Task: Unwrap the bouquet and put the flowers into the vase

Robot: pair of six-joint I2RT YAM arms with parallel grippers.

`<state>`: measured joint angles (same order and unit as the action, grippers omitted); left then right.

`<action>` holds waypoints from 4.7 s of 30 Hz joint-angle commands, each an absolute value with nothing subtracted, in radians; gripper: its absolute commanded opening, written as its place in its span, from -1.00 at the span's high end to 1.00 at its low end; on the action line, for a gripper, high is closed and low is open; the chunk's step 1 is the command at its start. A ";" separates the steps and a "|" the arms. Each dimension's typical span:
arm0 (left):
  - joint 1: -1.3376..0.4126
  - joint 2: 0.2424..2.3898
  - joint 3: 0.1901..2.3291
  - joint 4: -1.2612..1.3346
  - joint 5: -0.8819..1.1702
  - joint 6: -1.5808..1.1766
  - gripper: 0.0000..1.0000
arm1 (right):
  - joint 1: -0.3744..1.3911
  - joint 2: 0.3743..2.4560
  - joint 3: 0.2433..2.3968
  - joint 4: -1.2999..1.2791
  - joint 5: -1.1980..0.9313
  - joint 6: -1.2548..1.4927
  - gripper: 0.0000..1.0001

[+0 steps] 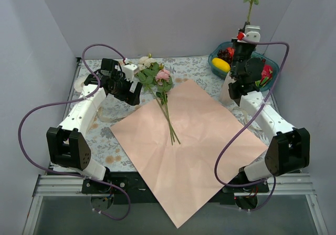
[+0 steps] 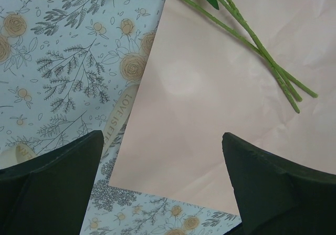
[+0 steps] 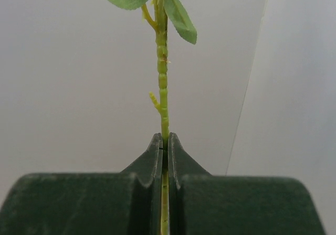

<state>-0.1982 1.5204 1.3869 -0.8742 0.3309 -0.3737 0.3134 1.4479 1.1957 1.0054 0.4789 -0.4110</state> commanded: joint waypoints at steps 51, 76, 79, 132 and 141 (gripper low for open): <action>-0.184 1.488 1.451 -0.916 0.344 -0.442 -0.93 | 0.785 1.233 1.060 -0.087 0.322 0.183 -0.45; -0.138 1.471 1.365 -0.885 0.296 -0.393 -0.92 | 0.723 2.101 1.588 0.025 0.202 0.121 0.26; -0.137 1.479 1.362 -0.881 0.298 -0.388 -0.92 | 0.715 2.118 1.594 0.020 0.195 0.126 0.31; -0.118 1.427 1.335 -0.853 0.310 -0.387 -0.92 | 0.749 1.816 1.526 -0.009 0.288 0.094 0.97; -0.118 1.410 1.324 -0.856 0.310 -0.376 -0.93 | 0.770 1.565 1.381 0.189 0.253 -0.026 0.97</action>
